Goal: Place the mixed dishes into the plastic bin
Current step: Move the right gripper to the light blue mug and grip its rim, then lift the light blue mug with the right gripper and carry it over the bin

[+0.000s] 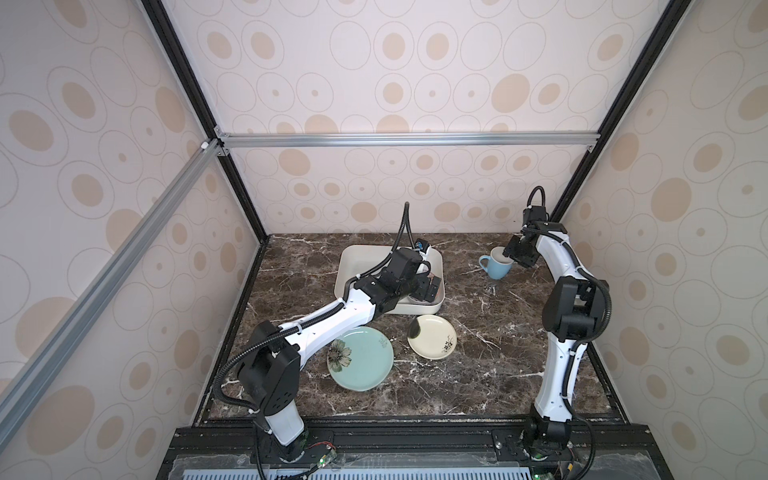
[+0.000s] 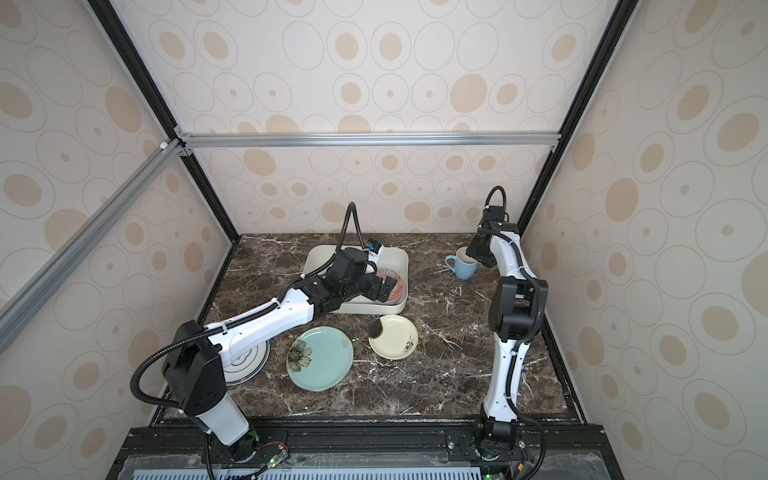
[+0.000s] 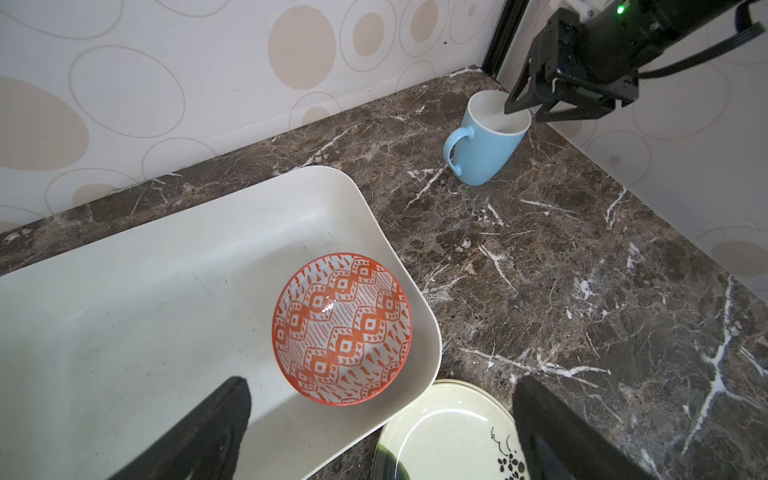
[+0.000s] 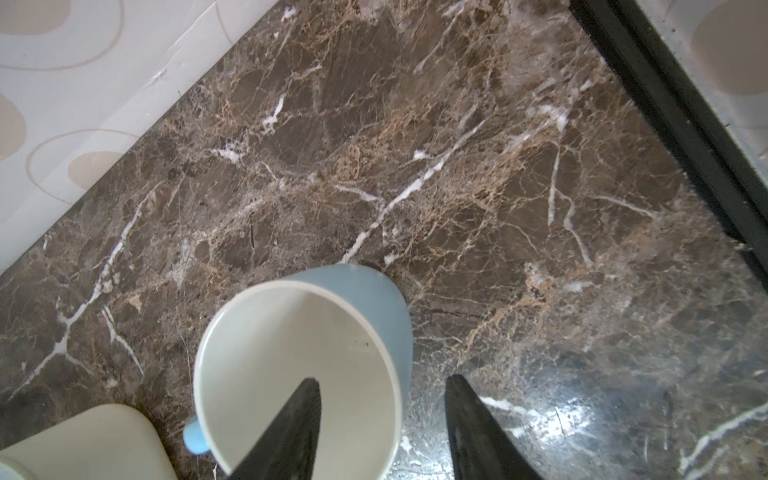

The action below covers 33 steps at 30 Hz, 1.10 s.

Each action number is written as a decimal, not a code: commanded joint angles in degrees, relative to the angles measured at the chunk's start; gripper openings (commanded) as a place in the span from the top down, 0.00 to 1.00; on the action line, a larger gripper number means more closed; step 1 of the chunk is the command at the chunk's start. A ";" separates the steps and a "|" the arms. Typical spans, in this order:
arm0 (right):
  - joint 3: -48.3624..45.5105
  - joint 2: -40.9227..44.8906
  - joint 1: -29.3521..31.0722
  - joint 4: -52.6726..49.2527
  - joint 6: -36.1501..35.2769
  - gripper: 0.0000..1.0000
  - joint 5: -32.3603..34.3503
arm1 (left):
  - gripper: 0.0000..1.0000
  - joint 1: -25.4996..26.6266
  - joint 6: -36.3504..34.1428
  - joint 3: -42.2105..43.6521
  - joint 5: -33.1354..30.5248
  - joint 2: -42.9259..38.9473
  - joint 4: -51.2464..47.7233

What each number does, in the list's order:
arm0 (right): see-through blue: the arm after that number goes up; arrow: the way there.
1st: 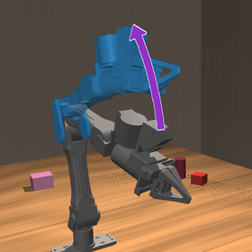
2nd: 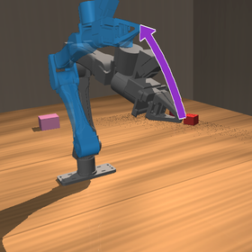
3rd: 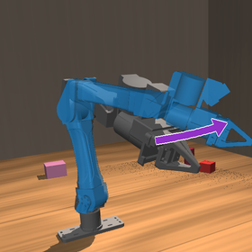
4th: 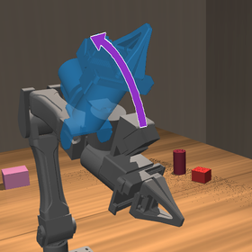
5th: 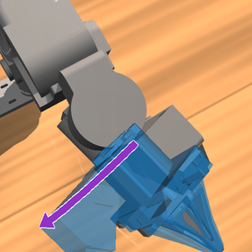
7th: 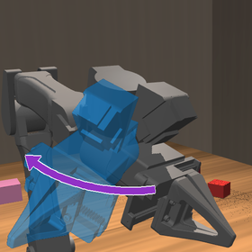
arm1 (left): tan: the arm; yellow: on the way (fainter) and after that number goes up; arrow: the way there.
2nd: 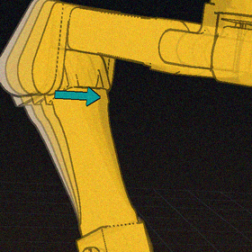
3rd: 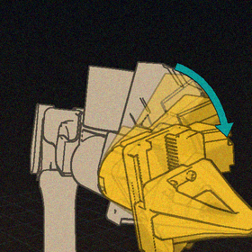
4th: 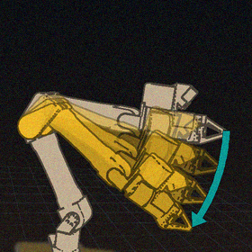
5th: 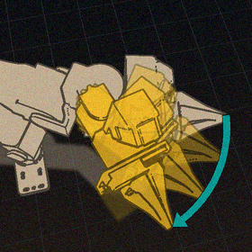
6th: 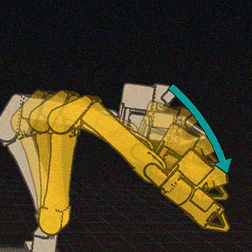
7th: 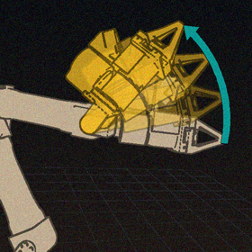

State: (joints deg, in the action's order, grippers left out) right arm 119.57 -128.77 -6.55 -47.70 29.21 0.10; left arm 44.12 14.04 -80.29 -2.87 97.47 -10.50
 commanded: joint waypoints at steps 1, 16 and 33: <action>2.56 -2.54 -0.66 -0.99 1.25 0.49 -1.36 | 0.01 0.33 -1.52 -3.14 0.30 1.17 -1.68; 4.34 -8.02 -0.57 -2.56 0.78 0.70 -6.06 | 0.01 0.27 -1.49 -1.18 -0.28 0.57 -1.86; 4.36 -5.39 1.05 -5.03 -1.43 0.96 -4.91 | 0.01 0.18 -2.06 2.63 -1.17 -1.62 -0.66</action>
State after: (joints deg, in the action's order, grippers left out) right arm 123.22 -136.59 -6.68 -50.83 28.62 -4.51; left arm 44.12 13.23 -77.84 -3.16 98.08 -11.62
